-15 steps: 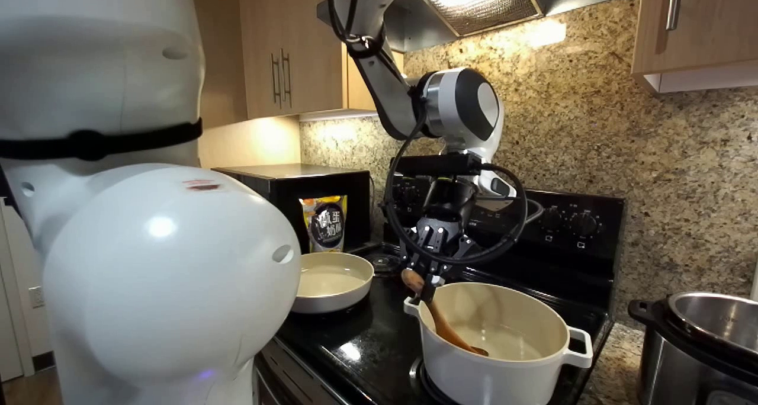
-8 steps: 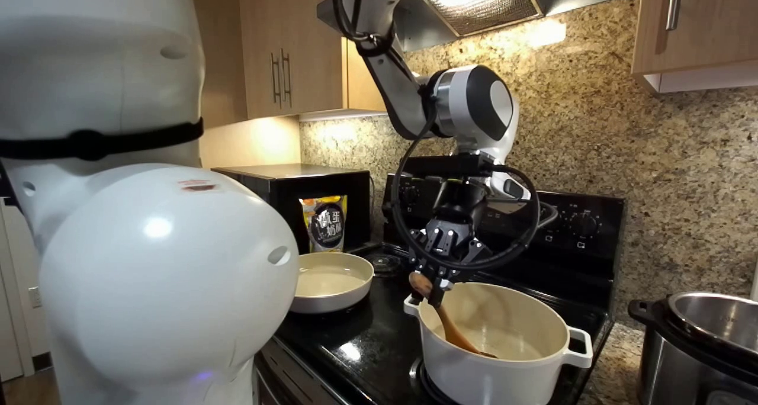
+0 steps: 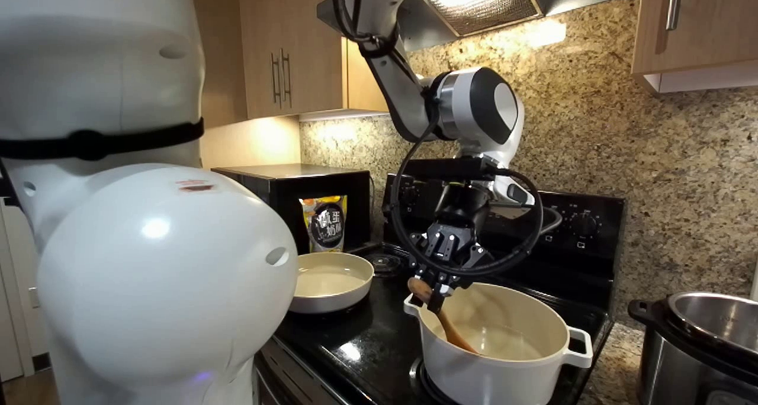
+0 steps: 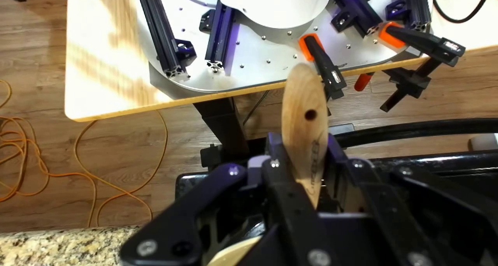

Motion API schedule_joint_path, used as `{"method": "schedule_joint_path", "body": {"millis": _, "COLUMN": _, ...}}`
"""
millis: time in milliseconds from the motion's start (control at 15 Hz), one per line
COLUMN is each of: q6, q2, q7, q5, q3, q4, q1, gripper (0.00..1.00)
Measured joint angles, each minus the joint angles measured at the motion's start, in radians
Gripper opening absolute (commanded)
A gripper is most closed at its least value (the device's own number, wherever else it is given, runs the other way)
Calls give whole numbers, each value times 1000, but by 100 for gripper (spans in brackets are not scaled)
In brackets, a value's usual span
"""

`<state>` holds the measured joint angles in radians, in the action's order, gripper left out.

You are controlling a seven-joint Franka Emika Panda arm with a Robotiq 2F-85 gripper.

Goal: Pick up the cooking stick and stir in the pot

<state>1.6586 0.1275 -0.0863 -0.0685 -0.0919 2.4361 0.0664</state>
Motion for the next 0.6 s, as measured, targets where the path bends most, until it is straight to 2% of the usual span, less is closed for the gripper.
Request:
{"method": "schedule_joint_path", "body": {"millis": 200, "q6": 12, "q2": 0, "q7": 0, "q5": 0, "q3": 0, "q4": 0, "q1": -1, "gripper": 8}}
{"method": "schedule_joint_path", "body": {"millis": 600, "q6": 117, "q2": -4, "q7": 0, "q5": 1, "q3": 1, "q4": 1, "q1": -2, "gripper": 8}}
